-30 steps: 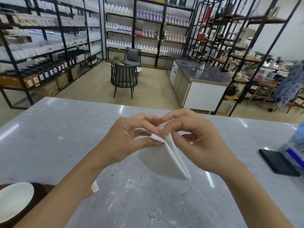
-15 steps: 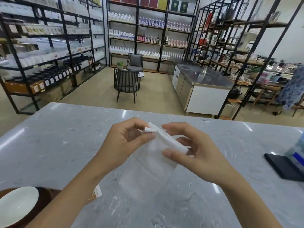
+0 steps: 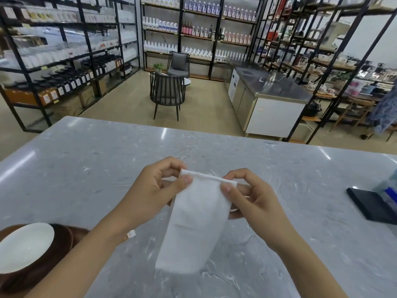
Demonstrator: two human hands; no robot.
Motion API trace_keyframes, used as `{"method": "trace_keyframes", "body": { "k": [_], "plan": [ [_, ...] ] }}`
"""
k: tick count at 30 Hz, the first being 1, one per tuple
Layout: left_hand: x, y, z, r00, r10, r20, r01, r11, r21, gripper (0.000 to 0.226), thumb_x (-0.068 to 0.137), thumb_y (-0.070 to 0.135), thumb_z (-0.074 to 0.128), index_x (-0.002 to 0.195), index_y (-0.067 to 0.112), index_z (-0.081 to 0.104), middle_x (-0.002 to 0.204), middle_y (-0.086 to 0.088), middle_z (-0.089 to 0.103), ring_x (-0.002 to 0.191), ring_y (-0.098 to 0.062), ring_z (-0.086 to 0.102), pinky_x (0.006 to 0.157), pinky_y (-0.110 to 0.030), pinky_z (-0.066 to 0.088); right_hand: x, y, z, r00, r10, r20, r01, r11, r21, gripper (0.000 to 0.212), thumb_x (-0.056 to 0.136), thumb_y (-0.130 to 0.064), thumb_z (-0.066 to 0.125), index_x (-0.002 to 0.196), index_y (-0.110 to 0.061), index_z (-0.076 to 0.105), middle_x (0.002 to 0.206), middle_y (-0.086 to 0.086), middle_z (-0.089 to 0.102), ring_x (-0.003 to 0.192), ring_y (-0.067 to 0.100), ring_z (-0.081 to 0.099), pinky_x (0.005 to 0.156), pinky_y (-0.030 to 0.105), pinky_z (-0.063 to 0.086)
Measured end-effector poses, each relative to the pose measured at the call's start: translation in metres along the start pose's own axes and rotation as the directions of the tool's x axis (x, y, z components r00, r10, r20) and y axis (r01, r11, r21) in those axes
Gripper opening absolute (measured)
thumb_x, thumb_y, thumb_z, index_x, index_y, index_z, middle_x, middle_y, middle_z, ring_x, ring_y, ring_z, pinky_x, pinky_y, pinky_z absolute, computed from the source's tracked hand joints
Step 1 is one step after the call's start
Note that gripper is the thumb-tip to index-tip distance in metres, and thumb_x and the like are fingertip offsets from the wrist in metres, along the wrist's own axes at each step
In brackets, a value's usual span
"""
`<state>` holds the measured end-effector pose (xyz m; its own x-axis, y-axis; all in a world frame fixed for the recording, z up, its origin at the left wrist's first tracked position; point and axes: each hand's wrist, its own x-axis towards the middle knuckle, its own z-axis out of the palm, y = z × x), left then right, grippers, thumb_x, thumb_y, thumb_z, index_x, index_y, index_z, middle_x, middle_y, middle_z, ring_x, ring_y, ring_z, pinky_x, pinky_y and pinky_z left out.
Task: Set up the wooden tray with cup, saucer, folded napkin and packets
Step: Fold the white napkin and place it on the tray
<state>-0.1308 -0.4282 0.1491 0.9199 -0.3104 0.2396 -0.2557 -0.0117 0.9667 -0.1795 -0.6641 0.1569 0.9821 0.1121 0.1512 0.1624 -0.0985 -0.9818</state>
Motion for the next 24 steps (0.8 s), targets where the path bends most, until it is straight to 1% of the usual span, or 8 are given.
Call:
{"method": "trace_keyframes", "body": {
  "k": [6, 9, 11, 15, 17, 19, 21, 24],
  "plan": [
    [-0.006, -0.117, 0.007, 0.921, -0.383, 0.065, 0.380, 0.923, 0.050, 0.007, 0.094, 0.018, 0.069, 0.088, 0.015, 0.066, 0.079, -0.001, 0.076, 0.064, -0.014, 0.069, 0.052, -0.027, 0.054, 0.000, 0.101, 0.009, 0.947, 0.322, 0.014, -0.316, 0.935, -0.164, 0.010, 0.098, -0.031, 0.065, 0.106, -0.025, 0.063, 0.079, 0.008, 0.075, 0.066, 0.022, 0.071, 0.059, 0.037, 0.062],
    [-0.009, -0.180, 0.016, 0.870, -0.493, 0.032, 0.486, 0.866, 0.118, 0.006, 0.092, 0.008, 0.070, 0.091, 0.004, 0.065, 0.078, -0.006, 0.073, 0.074, -0.021, 0.067, 0.064, -0.032, 0.053, 0.000, 0.158, 0.013, 0.918, 0.397, -0.002, -0.377, 0.870, -0.319, 0.022, 0.099, -0.024, 0.063, 0.121, -0.021, 0.059, 0.079, 0.003, 0.069, 0.068, 0.021, 0.066, 0.068, 0.045, 0.061],
    [-0.006, -0.207, 0.021, 0.873, -0.482, -0.071, 0.484, 0.841, 0.241, 0.008, 0.088, 0.005, 0.073, 0.093, 0.004, 0.066, 0.085, -0.009, 0.070, 0.085, -0.021, 0.066, 0.077, -0.031, 0.049, -0.001, 0.182, 0.017, 0.925, 0.378, -0.036, -0.352, 0.819, -0.453, 0.036, 0.100, -0.026, 0.062, 0.134, -0.018, 0.053, 0.096, 0.002, 0.068, 0.079, 0.021, 0.069, 0.082, 0.045, 0.060],
    [-0.001, -0.218, 0.022, 0.951, -0.286, -0.114, 0.297, 0.757, 0.582, 0.019, 0.086, 0.009, 0.069, 0.104, 0.014, 0.066, 0.105, -0.004, 0.068, 0.098, -0.023, 0.065, 0.083, -0.026, 0.048, -0.015, 0.206, 0.028, 0.959, 0.269, -0.092, -0.270, 0.764, -0.586, 0.049, 0.101, -0.030, 0.057, 0.146, -0.018, 0.042, 0.130, 0.006, 0.059, 0.109, 0.021, 0.064, 0.099, 0.040, 0.052],
    [0.001, -0.216, 0.025, 0.987, -0.152, 0.050, 0.072, 0.700, 0.711, 0.027, 0.090, 0.013, 0.064, 0.117, 0.013, 0.068, 0.120, -0.005, 0.065, 0.112, -0.023, 0.059, 0.097, -0.029, 0.045, -0.030, 0.215, 0.037, 0.983, 0.174, -0.066, -0.167, 0.669, -0.724, 0.049, 0.103, -0.034, 0.050, 0.148, -0.017, 0.043, 0.149, 0.007, 0.046, 0.132, 0.025, 0.049, 0.109, 0.037, 0.044],
    [0.004, -0.213, 0.032, 0.959, -0.041, 0.279, -0.177, 0.684, 0.708, 0.030, 0.097, 0.017, 0.057, 0.125, 0.016, 0.068, 0.129, -0.002, 0.064, 0.124, -0.020, 0.053, 0.107, -0.027, 0.038, -0.046, 0.216, 0.047, 0.997, 0.069, 0.022, -0.025, 0.609, -0.793, 0.049, 0.104, -0.036, 0.044, 0.150, -0.017, 0.043, 0.157, 0.008, 0.039, 0.141, 0.026, 0.041, 0.114, 0.037, 0.040],
    [0.011, -0.212, 0.040, 0.890, -0.055, 0.453, -0.309, 0.658, 0.687, 0.033, 0.102, 0.023, 0.053, 0.132, 0.019, 0.065, 0.138, 0.000, 0.060, 0.133, -0.018, 0.046, 0.114, -0.027, 0.033, -0.056, 0.213, 0.057, 0.987, -0.030, 0.158, 0.146, 0.580, -0.802, 0.048, 0.104, -0.034, 0.043, 0.148, -0.016, 0.047, 0.154, 0.009, 0.046, 0.138, 0.027, 0.047, 0.111, 0.039, 0.043],
    [0.022, -0.213, 0.040, 0.851, -0.221, 0.476, -0.272, 0.590, 0.760, 0.041, 0.100, 0.030, 0.055, 0.140, 0.025, 0.056, 0.147, 0.003, 0.049, 0.138, -0.016, 0.039, 0.114, -0.030, 0.033, -0.070, 0.206, 0.061, 0.963, -0.055, 0.264, 0.246, 0.580, -0.776, 0.045, 0.104, -0.039, 0.046, 0.141, -0.016, 0.054, 0.149, 0.009, 0.051, 0.134, 0.026, 0.050, 0.109, 0.038, 0.043]
  ]
}}
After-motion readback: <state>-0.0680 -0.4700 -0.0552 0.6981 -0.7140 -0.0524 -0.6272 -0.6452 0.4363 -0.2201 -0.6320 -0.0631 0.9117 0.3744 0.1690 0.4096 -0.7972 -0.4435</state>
